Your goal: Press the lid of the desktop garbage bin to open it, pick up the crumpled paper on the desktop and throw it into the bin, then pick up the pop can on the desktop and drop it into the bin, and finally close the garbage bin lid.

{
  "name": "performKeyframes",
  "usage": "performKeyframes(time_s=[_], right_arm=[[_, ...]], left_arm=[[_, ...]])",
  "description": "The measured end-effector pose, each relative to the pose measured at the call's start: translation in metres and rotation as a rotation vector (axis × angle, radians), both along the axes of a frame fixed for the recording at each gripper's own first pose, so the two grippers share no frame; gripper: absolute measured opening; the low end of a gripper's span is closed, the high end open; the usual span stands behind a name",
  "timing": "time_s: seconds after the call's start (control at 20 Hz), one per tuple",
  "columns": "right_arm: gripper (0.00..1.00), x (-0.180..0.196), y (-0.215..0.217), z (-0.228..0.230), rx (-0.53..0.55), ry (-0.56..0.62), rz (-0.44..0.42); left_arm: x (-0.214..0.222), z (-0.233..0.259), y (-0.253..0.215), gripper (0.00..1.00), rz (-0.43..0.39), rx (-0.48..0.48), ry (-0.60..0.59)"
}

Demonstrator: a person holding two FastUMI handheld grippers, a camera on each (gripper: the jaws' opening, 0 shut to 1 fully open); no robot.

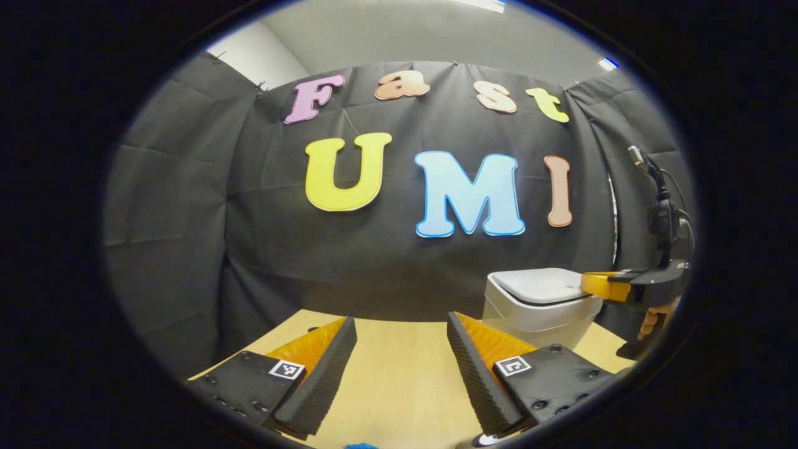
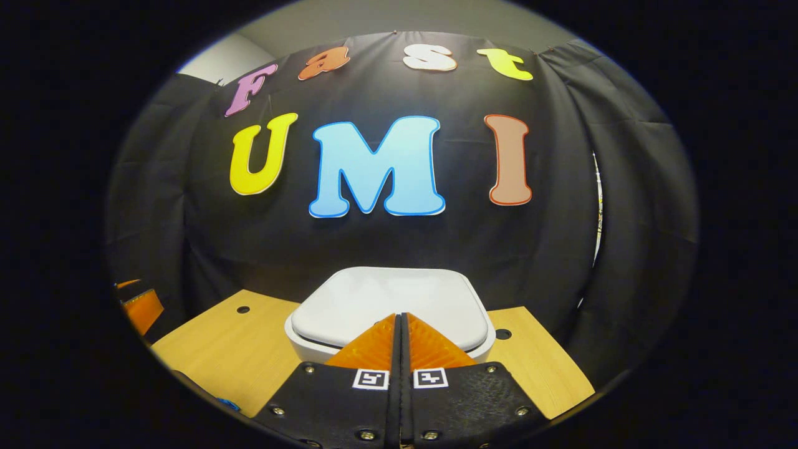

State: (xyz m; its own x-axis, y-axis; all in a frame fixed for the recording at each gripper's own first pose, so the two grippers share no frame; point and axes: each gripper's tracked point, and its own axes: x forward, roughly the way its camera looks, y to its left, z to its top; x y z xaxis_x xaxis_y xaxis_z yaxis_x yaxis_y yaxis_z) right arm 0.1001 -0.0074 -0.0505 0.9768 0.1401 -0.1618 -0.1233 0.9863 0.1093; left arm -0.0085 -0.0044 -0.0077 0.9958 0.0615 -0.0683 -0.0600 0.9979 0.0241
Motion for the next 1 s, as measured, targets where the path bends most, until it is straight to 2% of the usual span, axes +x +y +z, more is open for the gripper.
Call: performKeyframes(time_s=[0.1, 0.5, 1.0], right_arm=[[0.00, 0.005, -0.003, 0.020, 0.002, -0.055, -0.008], [0.00, 0.005, -0.009, 0.054, 0.044, -0.134, -0.047], [0.00, -0.020, -0.015, 0.057, -0.011, -0.148, -0.060]], left_arm=[[-0.001, 0.002, 0.003, 0.96, 0.013, 0.005, -0.006], [-0.003, 0.011, 0.013, 0.96, 0.040, 0.025, -0.042], [-0.002, 0.005, 0.010, 0.96, 0.020, -0.002, -0.031]])
